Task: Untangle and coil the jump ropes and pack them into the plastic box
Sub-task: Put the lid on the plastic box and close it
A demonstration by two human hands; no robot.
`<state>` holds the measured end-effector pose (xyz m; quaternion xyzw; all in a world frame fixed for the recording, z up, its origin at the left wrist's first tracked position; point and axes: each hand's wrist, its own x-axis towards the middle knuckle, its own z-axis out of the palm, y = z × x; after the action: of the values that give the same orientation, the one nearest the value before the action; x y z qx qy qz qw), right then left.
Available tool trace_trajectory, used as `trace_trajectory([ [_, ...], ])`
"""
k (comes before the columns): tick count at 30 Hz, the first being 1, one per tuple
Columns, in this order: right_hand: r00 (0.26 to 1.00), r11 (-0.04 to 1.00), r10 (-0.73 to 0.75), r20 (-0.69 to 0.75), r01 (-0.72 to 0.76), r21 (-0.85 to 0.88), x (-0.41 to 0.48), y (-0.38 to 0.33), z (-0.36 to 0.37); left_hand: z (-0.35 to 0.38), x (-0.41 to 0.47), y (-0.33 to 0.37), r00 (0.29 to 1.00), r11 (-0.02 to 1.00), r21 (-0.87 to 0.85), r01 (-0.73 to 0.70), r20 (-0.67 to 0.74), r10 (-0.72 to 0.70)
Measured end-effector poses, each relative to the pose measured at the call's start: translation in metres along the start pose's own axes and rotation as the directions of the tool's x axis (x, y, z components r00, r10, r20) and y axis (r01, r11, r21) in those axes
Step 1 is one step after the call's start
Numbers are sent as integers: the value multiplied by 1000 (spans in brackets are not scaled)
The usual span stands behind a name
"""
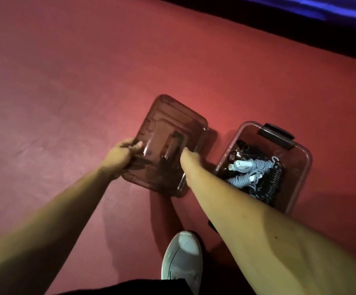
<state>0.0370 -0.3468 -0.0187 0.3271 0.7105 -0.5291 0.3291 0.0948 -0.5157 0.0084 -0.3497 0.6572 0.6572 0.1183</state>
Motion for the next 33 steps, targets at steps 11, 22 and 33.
trace_trajectory([
  [11,831,827,-553,-62,556,79,-81,-100,-116,40,-53,112,991,985,-106,-135,-25,133],
  [22,517,522,-853,-75,845,-117,-183,-81,-223,179,-162,223,866,973,-26,-230,451,217],
  [33,441,498,-862,-252,830,-252,-198,-61,-267,210,-181,224,874,892,146,-427,318,367],
])
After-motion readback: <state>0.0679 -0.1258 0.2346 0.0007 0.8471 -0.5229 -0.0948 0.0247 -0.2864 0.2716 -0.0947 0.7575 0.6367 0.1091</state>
